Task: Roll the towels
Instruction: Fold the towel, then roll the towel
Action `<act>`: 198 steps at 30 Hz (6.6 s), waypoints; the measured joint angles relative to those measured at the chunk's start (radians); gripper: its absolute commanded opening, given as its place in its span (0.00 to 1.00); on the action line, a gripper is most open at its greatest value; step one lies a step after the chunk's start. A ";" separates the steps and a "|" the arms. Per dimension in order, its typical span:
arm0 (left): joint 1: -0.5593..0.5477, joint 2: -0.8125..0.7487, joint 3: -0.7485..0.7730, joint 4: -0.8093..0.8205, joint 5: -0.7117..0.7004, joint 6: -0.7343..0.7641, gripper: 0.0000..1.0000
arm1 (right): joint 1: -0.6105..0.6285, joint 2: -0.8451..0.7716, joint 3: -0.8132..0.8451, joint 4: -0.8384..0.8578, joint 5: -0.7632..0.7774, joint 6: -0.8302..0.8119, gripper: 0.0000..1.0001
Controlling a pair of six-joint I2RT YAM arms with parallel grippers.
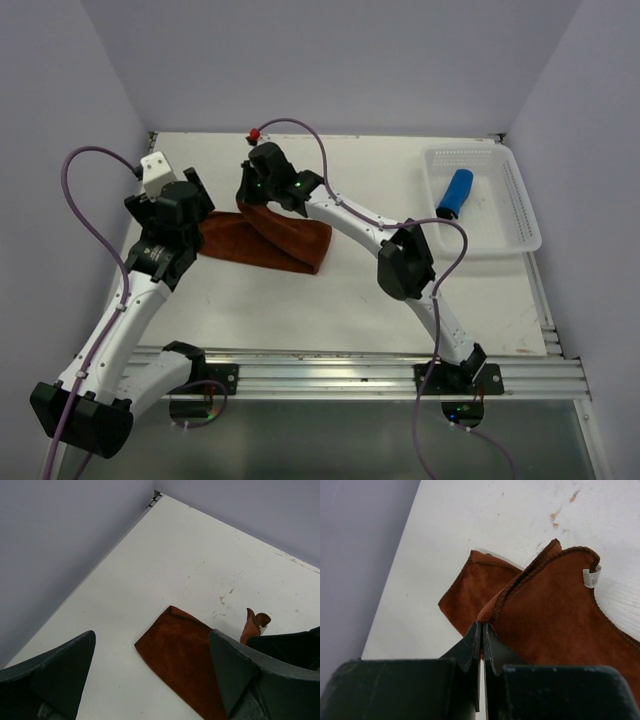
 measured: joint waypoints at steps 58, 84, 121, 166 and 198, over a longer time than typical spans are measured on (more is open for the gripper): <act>-0.049 -0.045 -0.049 0.009 0.058 0.011 0.99 | -0.097 -0.497 -0.628 0.206 -0.060 0.080 0.44; -0.049 0.032 -0.070 0.046 0.280 0.012 0.99 | -0.075 -0.473 -1.081 0.222 -0.108 0.310 0.59; -0.185 0.188 -0.321 0.294 0.841 -0.224 0.83 | -0.197 -0.908 -1.357 -0.093 0.035 0.058 0.00; -0.365 0.116 -0.588 0.622 0.835 -0.297 0.17 | -0.061 -0.565 -1.140 0.056 -0.079 0.061 0.06; -0.230 0.567 -0.285 0.772 0.974 -0.234 0.05 | -0.058 -0.732 -1.569 0.699 -0.080 0.084 0.63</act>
